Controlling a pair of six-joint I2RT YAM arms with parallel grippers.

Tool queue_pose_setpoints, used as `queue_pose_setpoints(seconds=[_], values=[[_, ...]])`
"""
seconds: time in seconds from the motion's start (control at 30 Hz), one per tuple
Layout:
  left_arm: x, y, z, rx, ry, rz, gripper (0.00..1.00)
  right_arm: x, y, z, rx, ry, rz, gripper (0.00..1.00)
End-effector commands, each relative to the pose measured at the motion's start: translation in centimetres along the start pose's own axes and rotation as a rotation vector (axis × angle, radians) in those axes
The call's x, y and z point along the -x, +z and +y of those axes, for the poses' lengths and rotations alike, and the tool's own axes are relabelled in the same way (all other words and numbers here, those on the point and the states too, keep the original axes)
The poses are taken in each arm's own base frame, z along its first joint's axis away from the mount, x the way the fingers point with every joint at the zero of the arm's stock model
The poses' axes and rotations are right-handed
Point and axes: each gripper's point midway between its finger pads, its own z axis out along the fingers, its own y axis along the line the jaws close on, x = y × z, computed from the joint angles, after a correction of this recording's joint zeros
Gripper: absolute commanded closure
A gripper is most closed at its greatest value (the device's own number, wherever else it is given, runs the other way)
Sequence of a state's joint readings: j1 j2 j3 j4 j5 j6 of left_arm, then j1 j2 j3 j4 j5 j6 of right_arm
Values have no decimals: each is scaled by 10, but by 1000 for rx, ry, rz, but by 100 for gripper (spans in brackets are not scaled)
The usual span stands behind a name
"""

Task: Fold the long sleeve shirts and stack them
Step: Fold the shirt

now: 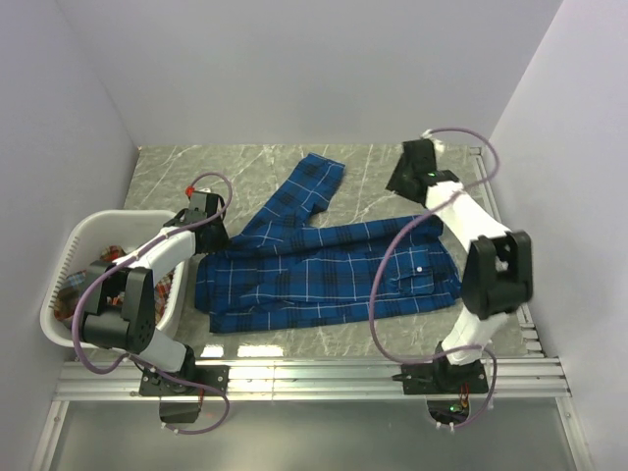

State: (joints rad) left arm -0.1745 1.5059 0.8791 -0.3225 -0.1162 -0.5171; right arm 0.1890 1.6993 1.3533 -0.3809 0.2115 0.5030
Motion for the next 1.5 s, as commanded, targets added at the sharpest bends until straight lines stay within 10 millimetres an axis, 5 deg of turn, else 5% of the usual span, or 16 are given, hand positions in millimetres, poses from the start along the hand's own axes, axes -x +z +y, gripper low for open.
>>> queue_pose_setpoints(seconds=[0.0, 0.17, 0.57, 0.83, 1.17, 1.47], values=[[10, -6, 1, 13, -3, -43, 94, -61, 15, 1, -36, -106, 237, 47], [14, -8, 3, 29, -3, -49, 94, -115, 16, 4, 0, -154, 370, 50], [8, -9, 9, 69, -13, -21, 95, -159, -17, -44, -75, -132, 413, 54], [0, -4, 13, 90, -19, 10, 94, -142, -24, -40, -46, -84, 359, 55], [-6, 10, 15, 122, -34, 49, 93, -171, -4, -66, -25, 154, 480, 58], [18, 46, -14, 69, -60, 63, 93, -134, 29, -83, -66, 295, 415, 59]])
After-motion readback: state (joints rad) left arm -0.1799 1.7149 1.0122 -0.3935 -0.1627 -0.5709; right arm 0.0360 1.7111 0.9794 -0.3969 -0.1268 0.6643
